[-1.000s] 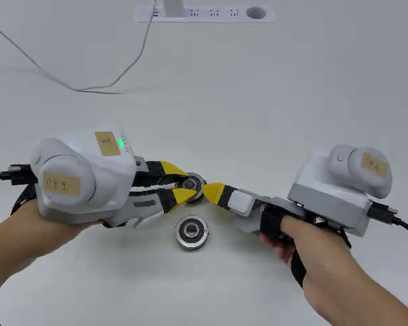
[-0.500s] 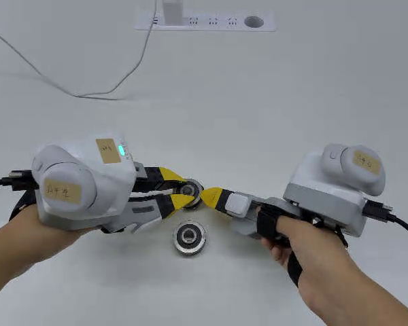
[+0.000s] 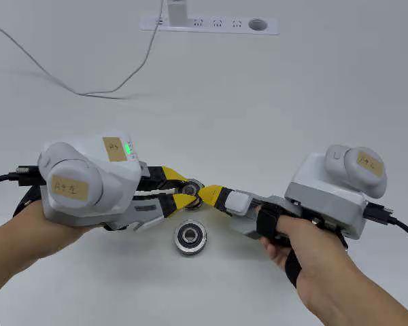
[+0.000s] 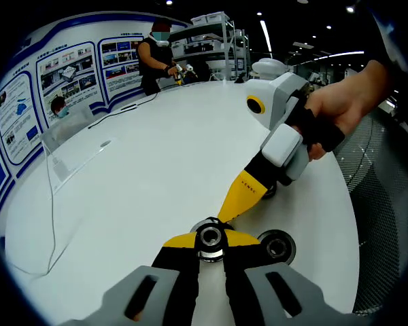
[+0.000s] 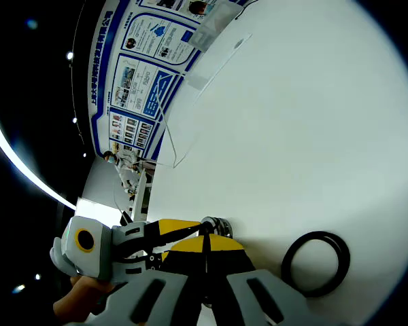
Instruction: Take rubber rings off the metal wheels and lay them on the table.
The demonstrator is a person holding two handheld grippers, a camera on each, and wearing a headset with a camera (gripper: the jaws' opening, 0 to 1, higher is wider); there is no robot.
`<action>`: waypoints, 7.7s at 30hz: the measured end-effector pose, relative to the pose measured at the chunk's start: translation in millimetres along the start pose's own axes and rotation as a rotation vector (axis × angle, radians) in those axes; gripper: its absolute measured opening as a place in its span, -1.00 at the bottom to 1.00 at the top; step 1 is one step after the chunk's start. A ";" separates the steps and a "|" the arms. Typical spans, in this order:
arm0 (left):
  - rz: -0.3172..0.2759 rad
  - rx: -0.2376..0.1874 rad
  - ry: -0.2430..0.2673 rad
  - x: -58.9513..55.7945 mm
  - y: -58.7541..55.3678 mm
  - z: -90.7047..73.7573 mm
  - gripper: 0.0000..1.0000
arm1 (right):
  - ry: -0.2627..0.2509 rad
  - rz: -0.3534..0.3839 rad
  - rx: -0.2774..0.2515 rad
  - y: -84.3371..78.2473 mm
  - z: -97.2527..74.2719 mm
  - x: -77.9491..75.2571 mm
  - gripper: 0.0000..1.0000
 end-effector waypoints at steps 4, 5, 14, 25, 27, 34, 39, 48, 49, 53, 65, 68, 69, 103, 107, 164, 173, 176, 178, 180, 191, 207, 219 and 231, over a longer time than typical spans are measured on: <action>-0.008 -0.003 -0.001 1.6 -2.5 0.8 -0.75 | 0.008 -0.007 0.000 -0.1 0.5 1.5 -1.00; -0.010 -0.003 -0.003 1.8 -2.6 0.8 -0.75 | 0.009 -0.008 0.000 -0.4 0.9 1.9 -1.00; -0.006 -0.005 -0.004 0.5 -1.8 -0.1 -0.75 | 0.018 -0.016 0.003 0.5 3.0 3.0 -1.00; -0.008 -0.010 -0.004 -0.3 0.2 -0.2 -0.75 | 0.055 -0.042 0.013 1.0 2.6 1.7 -1.00; -0.008 -0.011 -0.004 -0.3 0.4 -0.2 -0.75 | 0.065 -0.049 0.017 1.6 2.3 1.0 -1.00; -0.007 -0.012 -0.007 0.8 -1.6 -0.1 -0.75 | 0.087 -0.088 0.030 2.7 1.7 0.1 -1.00; -0.007 -0.012 -0.010 -0.3 -1.1 -0.9 -0.75 | 0.100 -0.131 0.047 3.9 0.9 0.1 -1.00; -0.001 -0.018 -0.019 -2.1 -0.7 -0.8 -0.74 | 0.118 -0.218 0.084 5.8 -1.9 0.0 -1.00; -0.001 -0.018 -0.019 -1.4 -1.2 -0.3 -0.74 | 0.122 -0.229 0.088 5.8 -2.1 0.1 -1.00; 0.001 -0.018 -0.020 -0.4 -2.1 0.2 -0.74 | 0.136 -0.250 0.104 5.0 -3.0 1.7 -1.00; 0.027 -0.021 -0.002 -0.8 -2.7 0.7 -0.74 | 0.116 -0.202 0.088 3.3 -3.1 2.6 -0.99; 0.026 -0.019 0.000 -0.1 -3.1 0.9 -0.74 | 0.103 -0.190 0.081 3.0 -1.1 3.8 -0.99; 0.024 -0.016 0.001 0.3 -3.4 1.2 -0.74 | 0.096 -0.186 0.078 3.1 -0.8 3.6 -0.99; -0.090 -0.098 0.146 3.9 1.1 -53.4 -0.53 | 0.149 -0.064 -0.039 11.1 -20.9 16.1 -0.98; -0.106 -0.126 0.153 2.3 4.5 -57.6 -0.45 | 0.123 -0.054 -0.054 8.3 -34.3 8.5 -0.98; -0.276 -0.324 0.268 4.1 15.9 -118.5 -0.16 | -0.213 -0.410 -0.145 -9.7 -116.2 -15.7 -0.50; -0.383 -0.422 0.325 7.9 9.9 -143.1 -0.04 | -0.275 -0.553 -0.225 -5.8 -141.8 -7.7 -0.41; -0.408 -0.422 0.343 6.6 2.7 -147.0 0.00 | -0.287 -0.598 -0.257 -3.7 -152.0 -5.8 -0.38; -0.408 -0.412 0.352 4.2 -0.9 -148.3 0.05 | -0.289 -0.620 -0.285 -2.6 -157.9 -4.6 -0.34; -0.407 -0.393 0.356 0.2 -5.0 -149.5 0.10 | -0.286 -0.626 -0.299 -2.3 -164.1 -4.3 -0.30; -0.426 -0.316 0.367 -29.4 -37.2 -155.9 0.37 | -0.356 -0.763 -0.294 -8.7 -187.4 -8.9 -0.08; -0.400 -0.238 0.355 -55.3 -46.7 -143.2 0.88 | -0.515 -0.939 -0.181 -21.3 -201.2 -24.1 0.20; -0.361 -0.212 0.380 -63.9 -50.2 -141.9 0.94 | -0.459 -0.891 -0.215 -17.5 -200.2 -18.3 0.55; -0.396 -0.215 0.400 -63.4 -50.6 -139.4 1.00 | -0.437 -0.891 -0.202 -18.6 -192.1 -12.9 0.61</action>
Point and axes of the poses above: the centre of the closed fingertips' face, and the gripper's own axes: z roughly forward along the fingers, x roughly to its left, y roughly out of its top, the point moved 9 cm from there along -z, roughly backward along the fingers, and after that the axes turned 8 degrees about x, right-handed, at the moved point
